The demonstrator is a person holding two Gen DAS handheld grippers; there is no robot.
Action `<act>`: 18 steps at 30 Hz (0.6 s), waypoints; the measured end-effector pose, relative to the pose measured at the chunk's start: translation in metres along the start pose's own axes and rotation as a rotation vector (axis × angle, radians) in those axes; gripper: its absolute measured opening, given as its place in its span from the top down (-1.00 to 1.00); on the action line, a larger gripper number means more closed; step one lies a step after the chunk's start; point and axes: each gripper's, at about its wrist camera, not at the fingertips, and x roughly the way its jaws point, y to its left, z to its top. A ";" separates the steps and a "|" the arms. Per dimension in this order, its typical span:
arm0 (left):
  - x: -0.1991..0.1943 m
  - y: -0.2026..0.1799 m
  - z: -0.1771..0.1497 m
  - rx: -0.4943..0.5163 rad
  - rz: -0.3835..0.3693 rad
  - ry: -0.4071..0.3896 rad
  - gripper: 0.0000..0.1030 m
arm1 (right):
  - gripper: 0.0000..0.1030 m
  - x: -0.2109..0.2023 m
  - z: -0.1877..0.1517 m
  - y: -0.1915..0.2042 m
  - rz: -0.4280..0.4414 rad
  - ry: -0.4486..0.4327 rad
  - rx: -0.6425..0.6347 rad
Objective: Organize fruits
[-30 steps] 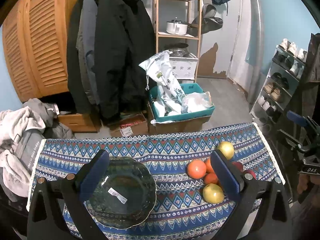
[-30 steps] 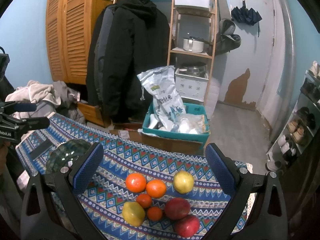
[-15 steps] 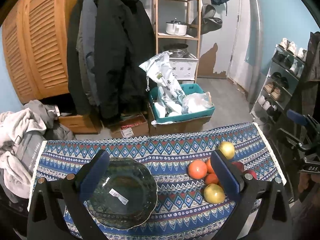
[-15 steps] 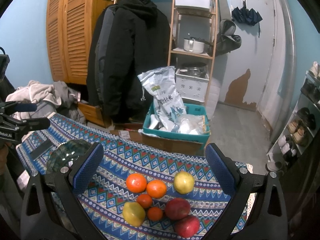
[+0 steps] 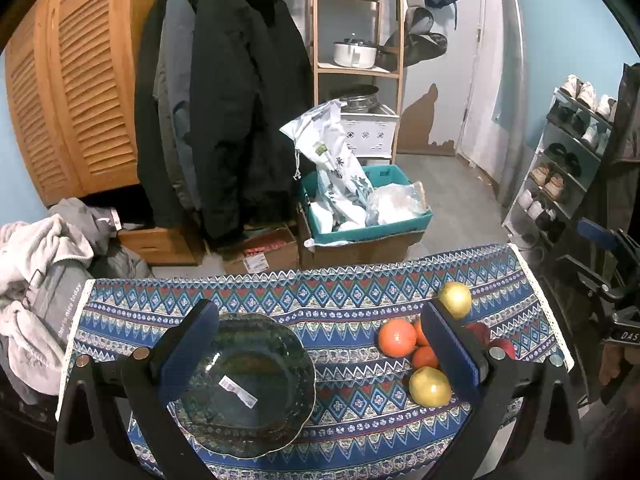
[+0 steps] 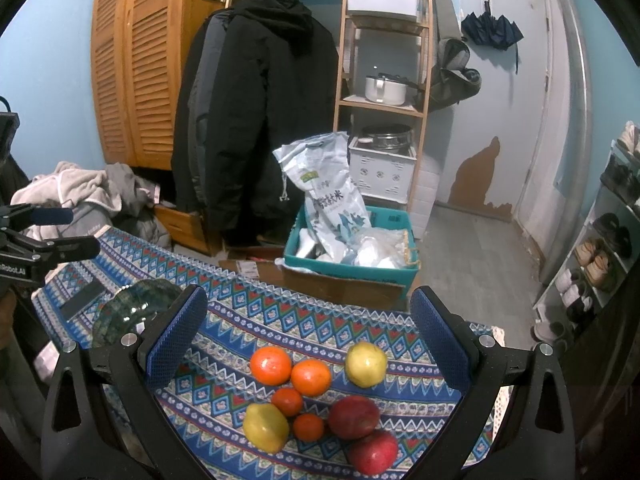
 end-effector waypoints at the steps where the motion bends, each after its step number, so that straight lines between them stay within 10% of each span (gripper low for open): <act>1: 0.000 0.000 0.000 0.001 -0.001 0.000 -0.98 | -0.94 0.000 0.000 0.000 0.001 0.000 0.000; 18: 0.004 -0.009 -0.001 0.024 0.003 0.000 -0.98 | -0.94 0.001 -0.005 -0.009 -0.008 0.012 0.000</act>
